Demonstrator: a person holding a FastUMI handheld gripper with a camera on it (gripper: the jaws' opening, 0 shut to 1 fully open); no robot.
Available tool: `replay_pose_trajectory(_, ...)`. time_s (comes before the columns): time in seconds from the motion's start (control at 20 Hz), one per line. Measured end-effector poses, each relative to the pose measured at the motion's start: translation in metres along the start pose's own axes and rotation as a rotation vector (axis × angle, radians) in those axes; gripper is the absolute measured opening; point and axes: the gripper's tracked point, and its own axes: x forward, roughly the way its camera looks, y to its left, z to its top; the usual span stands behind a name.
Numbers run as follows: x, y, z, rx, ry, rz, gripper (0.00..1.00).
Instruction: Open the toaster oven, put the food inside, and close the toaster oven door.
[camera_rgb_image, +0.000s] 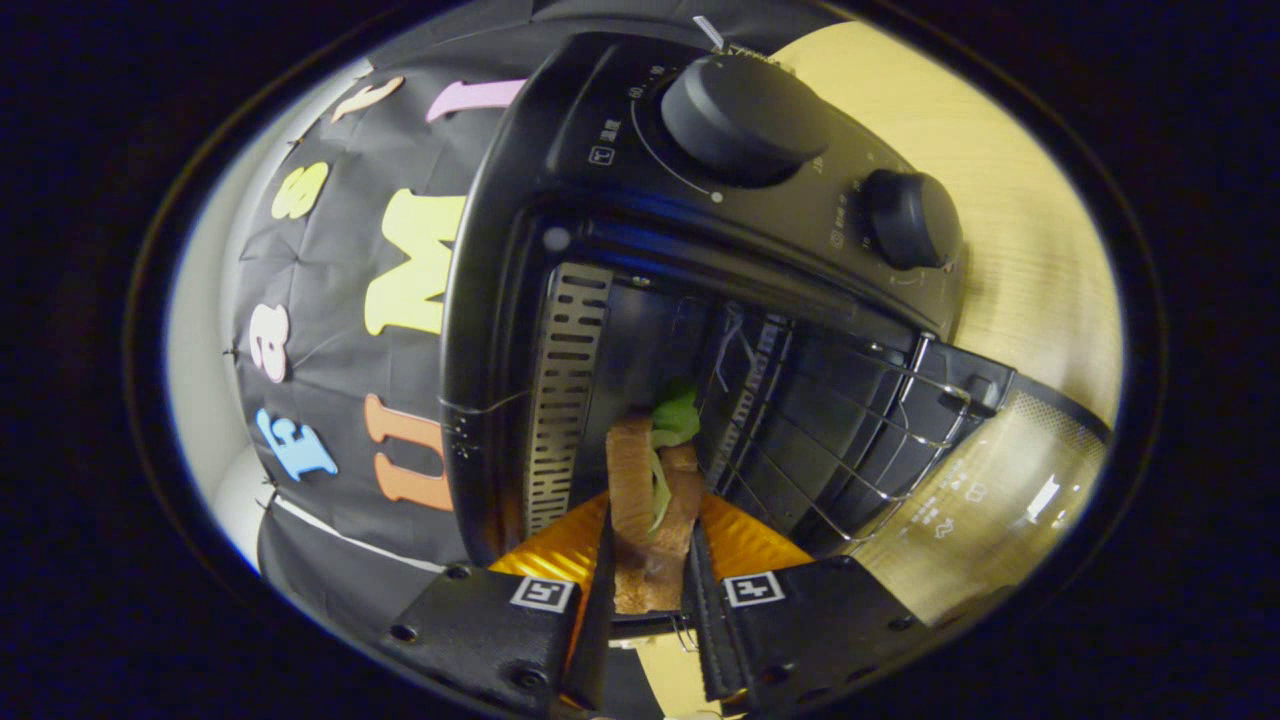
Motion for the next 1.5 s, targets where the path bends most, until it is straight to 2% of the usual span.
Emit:
replay_pose_trajectory(0.25, -0.004, -0.007, -0.032, -0.094, 0.121, -0.087, 0.68)
replay_pose_trajectory(0.3, -0.003, -0.008, -0.036, -0.129, 0.144, -0.104, 0.7)
replay_pose_trajectory(0.5, -0.02, -0.007, -0.051, -0.329, 0.24, -0.187, 0.87)
replay_pose_trajectory(0.55, -0.028, -0.009, -0.049, -0.387, 0.248, -0.228, 0.94)
replay_pose_trajectory(0.65, -0.036, -0.015, -0.052, -0.475, 0.28, -0.29, 1.0)
replay_pose_trajectory(0.85, -0.06, -0.013, -0.063, -0.543, 0.313, -0.331, 1.0)
replay_pose_trajectory(1.05, -0.098, 0.006, -0.074, -0.639, 0.338, -0.317, 1.0)
replay_pose_trajectory(1.5, -0.18, 0.026, -0.073, -1.052, 0.272, -0.341, 1.0)
